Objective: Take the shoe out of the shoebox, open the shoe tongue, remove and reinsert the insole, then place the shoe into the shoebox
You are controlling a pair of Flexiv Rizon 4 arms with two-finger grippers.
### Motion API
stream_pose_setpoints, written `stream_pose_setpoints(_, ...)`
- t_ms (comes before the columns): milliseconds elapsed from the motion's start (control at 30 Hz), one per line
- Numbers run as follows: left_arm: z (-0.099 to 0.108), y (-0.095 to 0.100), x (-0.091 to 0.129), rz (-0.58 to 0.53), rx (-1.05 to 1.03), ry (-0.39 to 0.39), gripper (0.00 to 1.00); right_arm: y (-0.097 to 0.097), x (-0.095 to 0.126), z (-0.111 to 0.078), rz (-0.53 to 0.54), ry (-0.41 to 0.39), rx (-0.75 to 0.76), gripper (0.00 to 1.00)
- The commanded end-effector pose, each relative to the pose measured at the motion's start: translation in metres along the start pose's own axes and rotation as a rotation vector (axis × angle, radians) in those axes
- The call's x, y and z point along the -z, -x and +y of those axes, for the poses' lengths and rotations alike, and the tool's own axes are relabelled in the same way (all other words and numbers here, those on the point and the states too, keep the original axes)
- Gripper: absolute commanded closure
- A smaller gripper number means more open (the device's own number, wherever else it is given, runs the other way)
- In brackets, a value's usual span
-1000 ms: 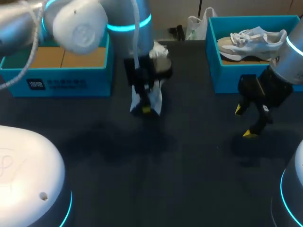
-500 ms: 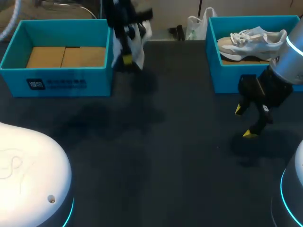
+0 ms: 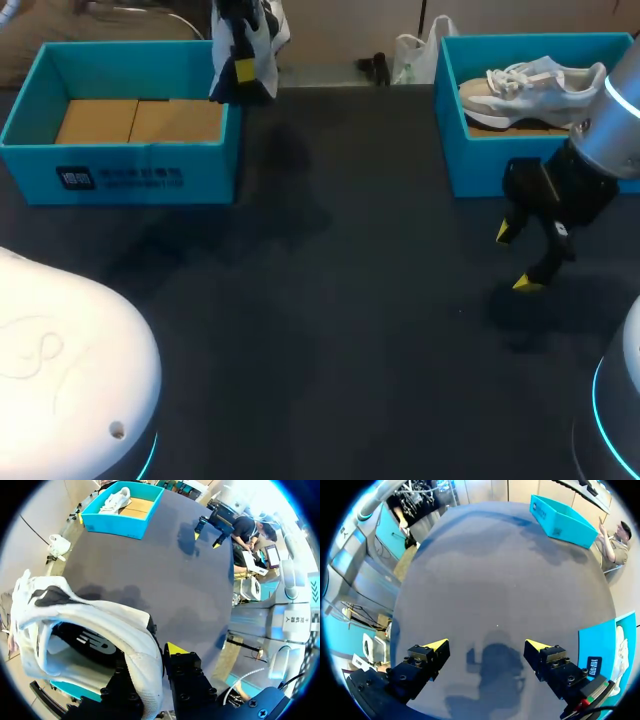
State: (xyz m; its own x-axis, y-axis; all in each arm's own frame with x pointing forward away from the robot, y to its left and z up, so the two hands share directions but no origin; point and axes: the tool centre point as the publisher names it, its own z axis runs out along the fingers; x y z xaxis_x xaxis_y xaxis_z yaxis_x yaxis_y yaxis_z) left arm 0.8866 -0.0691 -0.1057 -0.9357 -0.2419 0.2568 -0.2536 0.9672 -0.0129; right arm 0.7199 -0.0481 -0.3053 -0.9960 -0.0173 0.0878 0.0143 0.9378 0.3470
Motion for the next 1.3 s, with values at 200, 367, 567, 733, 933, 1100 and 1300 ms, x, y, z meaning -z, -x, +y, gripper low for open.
stream_pose_setpoints(200,0.001,-0.001,0.001,-0.004,-0.002,-0.003,1.00,0.000,-0.001,0.001,-0.001,-0.004,-0.001,0.00)
stream_pose_setpoints(367,0.013,0.007,0.007,0.020,-0.012,-0.031,1.00,0.000,-0.001,0.001,-0.001,-0.004,-0.001,0.00)
stream_pose_setpoints(567,0.051,0.054,0.029,0.033,-0.013,-0.062,1.00,0.000,-0.001,0.001,-0.001,-0.004,-0.001,0.00)
stream_pose_setpoints(733,0.085,0.103,0.040,0.008,-0.017,-0.058,1.00,0.000,-0.001,0.001,-0.001,-0.004,-0.001,0.00)
stream_pose_setpoints(933,0.134,0.157,0.049,0.015,-0.068,-0.048,1.00,0.000,-0.001,0.001,-0.001,-0.004,-0.001,0.00)
stream_pose_setpoints(1100,0.179,0.194,0.052,0.010,-0.064,-0.037,1.00,0.000,-0.001,0.001,-0.001,-0.004,-0.001,0.00)
stream_pose_setpoints(1300,0.225,0.229,0.052,0.018,-0.089,-0.049,1.00,0.000,-0.001,0.001,-0.001,-0.004,-0.001,0.00)
